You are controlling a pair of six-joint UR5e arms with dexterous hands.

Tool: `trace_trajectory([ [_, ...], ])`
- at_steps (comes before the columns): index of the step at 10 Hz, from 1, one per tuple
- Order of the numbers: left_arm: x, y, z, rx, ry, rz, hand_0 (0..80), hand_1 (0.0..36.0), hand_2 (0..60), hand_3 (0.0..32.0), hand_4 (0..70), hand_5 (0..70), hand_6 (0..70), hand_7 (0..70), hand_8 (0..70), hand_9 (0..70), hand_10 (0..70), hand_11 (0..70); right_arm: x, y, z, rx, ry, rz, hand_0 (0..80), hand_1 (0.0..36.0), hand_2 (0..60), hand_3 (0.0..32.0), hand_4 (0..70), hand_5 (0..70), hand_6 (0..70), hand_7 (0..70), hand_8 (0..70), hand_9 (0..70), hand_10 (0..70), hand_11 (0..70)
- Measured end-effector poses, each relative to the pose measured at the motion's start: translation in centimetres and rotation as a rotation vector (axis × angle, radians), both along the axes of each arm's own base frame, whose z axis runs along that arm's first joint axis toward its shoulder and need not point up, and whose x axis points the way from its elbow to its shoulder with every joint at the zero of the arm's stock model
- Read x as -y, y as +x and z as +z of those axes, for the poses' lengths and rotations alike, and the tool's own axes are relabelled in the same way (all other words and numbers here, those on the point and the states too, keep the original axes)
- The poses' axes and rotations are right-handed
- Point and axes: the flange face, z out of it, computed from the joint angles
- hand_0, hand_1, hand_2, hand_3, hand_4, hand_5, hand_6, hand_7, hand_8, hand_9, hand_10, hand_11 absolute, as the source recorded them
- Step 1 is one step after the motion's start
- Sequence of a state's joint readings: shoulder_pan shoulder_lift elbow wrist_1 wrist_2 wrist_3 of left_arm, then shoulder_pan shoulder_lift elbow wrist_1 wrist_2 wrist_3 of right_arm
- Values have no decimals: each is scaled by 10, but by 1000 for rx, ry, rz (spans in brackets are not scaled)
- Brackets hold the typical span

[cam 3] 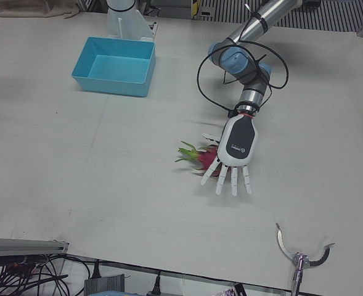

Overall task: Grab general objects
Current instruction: 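Lower the open left hand over the dragon fruit from above, then close the left hand fingers around the dragon fruit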

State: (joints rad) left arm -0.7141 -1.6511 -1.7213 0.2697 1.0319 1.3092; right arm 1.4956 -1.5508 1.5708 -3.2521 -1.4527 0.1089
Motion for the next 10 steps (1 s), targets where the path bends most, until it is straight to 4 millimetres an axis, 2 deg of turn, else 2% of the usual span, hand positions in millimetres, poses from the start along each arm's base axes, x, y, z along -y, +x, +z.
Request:
trace_trajectory([
  [3, 5, 12, -12, -4, 5, -5, 484, 116, 0, 320, 0, 60, 0, 61, 0, 0, 51, 86, 0, 0, 0, 0, 0, 0, 0, 0, 0, 0, 0, 0, 0, 0, 0, 0, 0, 0],
  [5, 4, 19, -13, 2, 1, -5, 484, 113, 0, 298, 0, 68, 0, 65, 0, 0, 73, 118, 0, 0, 0, 0, 0, 0, 0, 0, 0, 0, 0, 0, 0, 0, 0, 0, 0, 0],
  [6, 3, 21, -9, 10, -5, -5, 485, 112, 0, 282, 0, 70, 0, 68, 0, 0, 78, 124, 0, 0, 0, 0, 0, 0, 0, 0, 0, 0, 0, 0, 0, 0, 0, 0, 0, 0],
  [8, -1, 26, -3, 26, -16, -11, 485, 110, 0, 224, 0, 68, 0, 60, 0, 0, 77, 123, 0, 0, 0, 0, 0, 0, 0, 0, 0, 0, 0, 0, 0, 0, 0, 0, 0, 0],
  [10, -5, 27, -1, 47, -25, -34, 485, 113, 0, 204, 0, 72, 4, 65, 0, 0, 83, 131, 0, 0, 0, 0, 0, 0, 0, 0, 0, 0, 0, 0, 0, 0, 0, 0, 0, 0],
])
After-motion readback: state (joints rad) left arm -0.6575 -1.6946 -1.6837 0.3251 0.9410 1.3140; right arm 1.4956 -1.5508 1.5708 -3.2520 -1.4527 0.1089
